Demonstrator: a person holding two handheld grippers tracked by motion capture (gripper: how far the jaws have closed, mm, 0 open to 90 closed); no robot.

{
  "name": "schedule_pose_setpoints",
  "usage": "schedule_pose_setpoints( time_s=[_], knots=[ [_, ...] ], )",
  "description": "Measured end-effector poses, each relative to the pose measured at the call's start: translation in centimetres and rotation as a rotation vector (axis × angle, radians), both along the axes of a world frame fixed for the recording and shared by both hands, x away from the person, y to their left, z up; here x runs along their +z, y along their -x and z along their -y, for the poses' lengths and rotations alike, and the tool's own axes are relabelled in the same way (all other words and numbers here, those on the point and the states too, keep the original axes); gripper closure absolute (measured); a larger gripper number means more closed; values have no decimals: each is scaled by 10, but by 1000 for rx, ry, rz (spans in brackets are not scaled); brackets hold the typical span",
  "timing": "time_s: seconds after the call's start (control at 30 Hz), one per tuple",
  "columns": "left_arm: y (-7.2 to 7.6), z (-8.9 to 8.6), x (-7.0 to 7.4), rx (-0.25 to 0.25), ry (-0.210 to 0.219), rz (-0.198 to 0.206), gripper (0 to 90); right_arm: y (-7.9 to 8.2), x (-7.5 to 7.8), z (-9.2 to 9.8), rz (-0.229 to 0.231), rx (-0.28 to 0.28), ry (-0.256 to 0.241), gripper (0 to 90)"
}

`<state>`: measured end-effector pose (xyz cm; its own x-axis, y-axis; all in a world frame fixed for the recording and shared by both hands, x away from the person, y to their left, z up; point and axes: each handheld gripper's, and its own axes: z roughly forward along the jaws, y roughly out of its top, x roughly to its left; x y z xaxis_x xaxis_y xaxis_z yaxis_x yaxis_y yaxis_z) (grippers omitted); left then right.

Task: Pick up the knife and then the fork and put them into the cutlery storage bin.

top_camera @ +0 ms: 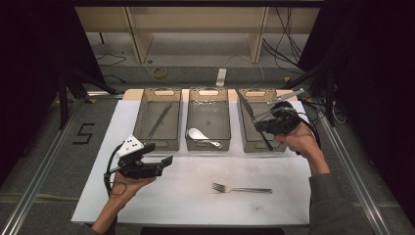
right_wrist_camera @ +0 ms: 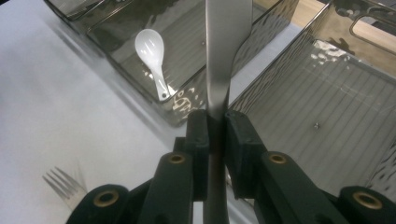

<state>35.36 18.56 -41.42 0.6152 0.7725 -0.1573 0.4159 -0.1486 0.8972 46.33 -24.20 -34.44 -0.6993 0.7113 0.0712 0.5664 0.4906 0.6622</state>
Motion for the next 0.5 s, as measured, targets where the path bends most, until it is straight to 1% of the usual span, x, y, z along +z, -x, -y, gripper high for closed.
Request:
schedule_pose_setpoints(
  time_s=[0.07, 0.23, 0.3, 0.37, 0.5],
  knots=[
    [0, 0, 0, 0, -1, -2, 170, -5, 1, -1, 1, 0, -4, 810],
    [0, 0, 0, 0, -1, -2, 170, -19, 6, 0, -2, -41, -23, 810],
    [0, 0, 0, 1, 1, -3, 170, -25, 8, 2, -10, -59, -44, 810],
    [0, 1, 0, -1, 0, -4, 170, -31, 8, 5, -13, -82, -57, 810],
    [0, 0, 0, -1, 1, -2, 170, -42, 6, 9, -19, -137, -65, 810]
  ],
)
